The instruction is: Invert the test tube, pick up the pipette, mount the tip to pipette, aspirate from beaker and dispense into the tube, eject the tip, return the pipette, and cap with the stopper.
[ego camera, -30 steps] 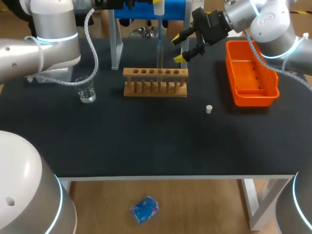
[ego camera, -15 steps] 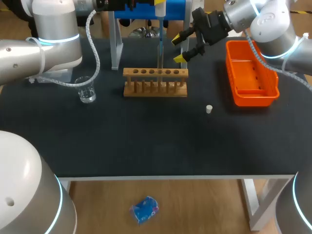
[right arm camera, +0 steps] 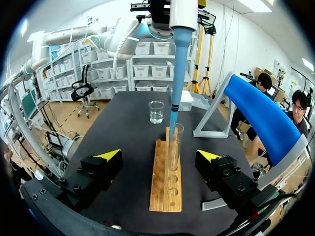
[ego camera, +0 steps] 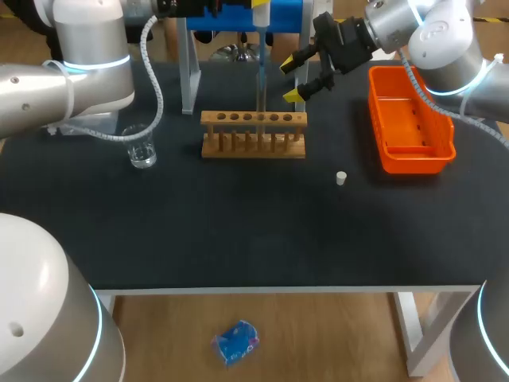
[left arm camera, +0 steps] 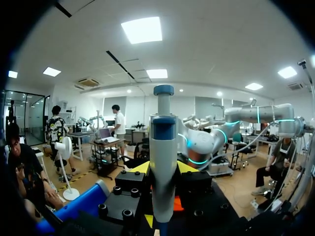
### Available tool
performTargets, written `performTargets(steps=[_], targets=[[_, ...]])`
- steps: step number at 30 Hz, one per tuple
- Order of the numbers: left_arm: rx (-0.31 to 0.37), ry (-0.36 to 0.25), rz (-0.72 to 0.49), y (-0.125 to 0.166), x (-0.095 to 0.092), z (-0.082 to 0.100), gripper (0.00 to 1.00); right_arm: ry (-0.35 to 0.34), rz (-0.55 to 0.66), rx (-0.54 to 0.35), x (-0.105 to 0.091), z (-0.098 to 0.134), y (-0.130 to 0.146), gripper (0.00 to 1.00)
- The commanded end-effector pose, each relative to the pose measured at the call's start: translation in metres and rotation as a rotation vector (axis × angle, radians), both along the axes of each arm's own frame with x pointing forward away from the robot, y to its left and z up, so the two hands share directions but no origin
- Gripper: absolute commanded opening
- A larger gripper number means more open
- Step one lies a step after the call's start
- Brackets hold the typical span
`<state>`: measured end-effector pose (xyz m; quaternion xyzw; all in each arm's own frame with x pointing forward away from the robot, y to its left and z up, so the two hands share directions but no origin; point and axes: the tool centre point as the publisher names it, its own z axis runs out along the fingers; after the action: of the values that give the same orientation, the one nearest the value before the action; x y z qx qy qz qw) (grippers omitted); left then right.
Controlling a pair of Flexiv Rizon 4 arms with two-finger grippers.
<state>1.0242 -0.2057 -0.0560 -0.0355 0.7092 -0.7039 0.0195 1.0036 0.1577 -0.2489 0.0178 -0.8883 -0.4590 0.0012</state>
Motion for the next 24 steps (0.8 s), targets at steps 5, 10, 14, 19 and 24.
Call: performTargets(steps=[5, 10, 14, 19, 24], targets=[[0.008, -0.011, -0.006, 0.0015, 0.0062, 0.0045, 0.0, 0.0, 0.001, -0.002, 0.0003, 0.0001, -0.0004, 1.0], [0.004, -0.016, -0.006, 0.0009, 0.007, 0.0035, 0.0, 0.0, 0.001, -0.002, 0.0003, 0.0001, -0.0004, 1.0], [0.002, -0.017, -0.008, 0.0, 0.0074, 0.0023, 0.0, 0.0, 0.001, -0.002, 0.0003, 0.0001, -0.0004, 1.0], [0.003, -0.015, -0.009, -0.0005, 0.0092, -0.0004, 0.0, 0.0, 0.001, -0.002, 0.0003, 0.0001, -0.0004, 1.0], [0.002, -0.012, -0.01, -0.0007, 0.0104, -0.003, 0.0, 0.0, 0.001, -0.002, 0.0003, 0.0001, -0.0004, 1.0]])
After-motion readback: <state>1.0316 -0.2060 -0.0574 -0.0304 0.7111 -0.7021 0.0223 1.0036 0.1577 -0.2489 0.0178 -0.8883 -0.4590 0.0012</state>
